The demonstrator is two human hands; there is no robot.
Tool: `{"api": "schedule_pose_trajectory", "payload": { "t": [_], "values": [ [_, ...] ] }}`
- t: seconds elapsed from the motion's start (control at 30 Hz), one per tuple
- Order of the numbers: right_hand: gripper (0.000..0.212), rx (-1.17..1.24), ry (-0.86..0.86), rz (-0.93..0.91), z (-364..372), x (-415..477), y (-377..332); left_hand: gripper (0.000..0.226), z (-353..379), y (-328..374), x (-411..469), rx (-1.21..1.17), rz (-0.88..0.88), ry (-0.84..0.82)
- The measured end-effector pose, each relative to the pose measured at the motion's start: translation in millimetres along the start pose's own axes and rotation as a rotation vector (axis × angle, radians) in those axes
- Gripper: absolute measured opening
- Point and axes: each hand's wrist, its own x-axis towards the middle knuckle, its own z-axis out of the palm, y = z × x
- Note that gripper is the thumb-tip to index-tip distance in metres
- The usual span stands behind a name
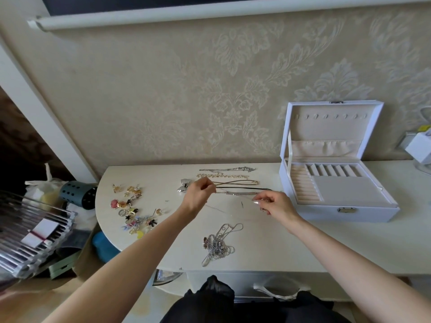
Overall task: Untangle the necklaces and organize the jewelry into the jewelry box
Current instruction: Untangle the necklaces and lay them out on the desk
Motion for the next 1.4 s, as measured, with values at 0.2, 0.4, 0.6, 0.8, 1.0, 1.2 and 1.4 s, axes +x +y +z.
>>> {"api": "schedule_pose_trajectory", "payload": {
  "t": [0.2, 0.4, 0.6, 0.8, 1.0, 1.2, 1.4],
  "values": [
    [0.020, 0.043, 0.018, 0.023, -3.3, 1.3, 7.3, 0.008, -1.4, -24.3, 8.7, 0.349, 0.127, 0.070],
    [0.009, 0.156, 0.047, 0.041, -1.8, 0.9, 5.5, 0.013, 3.5, -38.0, 12.3, 0.389, 0.068, 0.075],
    [0.010, 0.420, -0.089, 0.169, 2.1, -3.0, -7.6, 0.026, 13.5, -36.4, 12.0, 0.509, 0.123, -0.099],
    [0.018, 0.459, -0.111, 0.176, 9.1, -4.6, -11.8, 0.028, 32.8, -6.0, -5.1, 0.365, 0.001, -0.286],
    [0.005, 0.562, -0.127, 0.194, 14.1, -6.1, -17.0, 0.024, 46.8, 4.5, -15.1, 0.049, -0.186, -0.515],
    [0.011, 0.527, -0.131, 0.162, 15.4, -5.8, -18.5, 0.017, 44.7, 3.4, -18.4, -0.122, -0.206, -0.465],
    [0.013, 0.552, -0.118, 0.135, 15.8, -5.6, -19.6, 0.035, 47.4, -3.7, -18.1, 0.083, -0.082, -0.260]
  ]
}}
